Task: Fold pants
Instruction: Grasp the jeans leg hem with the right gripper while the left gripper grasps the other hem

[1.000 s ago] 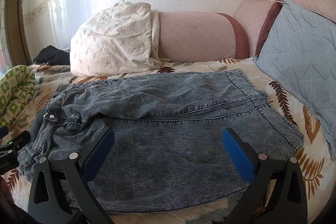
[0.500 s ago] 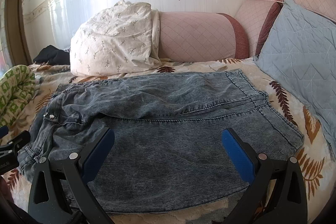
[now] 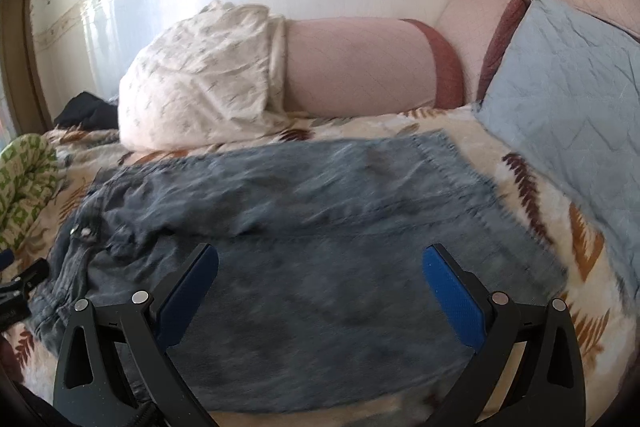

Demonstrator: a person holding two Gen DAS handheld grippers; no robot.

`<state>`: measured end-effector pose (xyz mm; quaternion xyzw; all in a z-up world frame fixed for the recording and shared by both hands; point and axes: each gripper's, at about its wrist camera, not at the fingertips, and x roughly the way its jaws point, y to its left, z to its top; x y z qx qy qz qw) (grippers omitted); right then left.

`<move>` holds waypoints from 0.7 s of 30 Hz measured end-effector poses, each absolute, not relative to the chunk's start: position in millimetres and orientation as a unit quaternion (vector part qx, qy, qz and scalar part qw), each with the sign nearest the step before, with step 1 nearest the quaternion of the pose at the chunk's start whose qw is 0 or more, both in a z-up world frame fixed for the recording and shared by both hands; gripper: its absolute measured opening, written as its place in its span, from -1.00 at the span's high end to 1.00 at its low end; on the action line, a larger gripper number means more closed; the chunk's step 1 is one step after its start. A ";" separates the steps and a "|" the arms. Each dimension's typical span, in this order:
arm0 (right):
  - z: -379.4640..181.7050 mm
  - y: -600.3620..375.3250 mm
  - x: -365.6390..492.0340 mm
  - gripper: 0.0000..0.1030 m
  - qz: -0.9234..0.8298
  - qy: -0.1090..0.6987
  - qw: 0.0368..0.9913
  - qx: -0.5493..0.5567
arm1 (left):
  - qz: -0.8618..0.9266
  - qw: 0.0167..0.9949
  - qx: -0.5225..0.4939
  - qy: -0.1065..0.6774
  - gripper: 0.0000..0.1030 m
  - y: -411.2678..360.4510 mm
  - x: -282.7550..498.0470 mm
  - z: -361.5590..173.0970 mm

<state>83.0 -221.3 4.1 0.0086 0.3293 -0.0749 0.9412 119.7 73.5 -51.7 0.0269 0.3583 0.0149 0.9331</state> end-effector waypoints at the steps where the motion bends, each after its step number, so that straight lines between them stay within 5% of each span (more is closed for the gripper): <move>1: 11.0 -234.0 91.9 -1.00 -0.079 0.332 0.940 0.000 | 0.016 0.936 0.023 0.351 -0.99 80.4 129.3 -43.2; 8: 34.6 -339.0 196.7 -1.00 -0.101 0.405 0.909 0.011 | 0.061 0.923 0.112 0.363 -0.99 100.0 225.6 -33.8; 21: -24.6 -449.7 340.0 -0.94 -0.150 0.497 0.844 0.134 | 0.008 0.874 0.026 0.486 -0.96 123.3 365.5 -81.4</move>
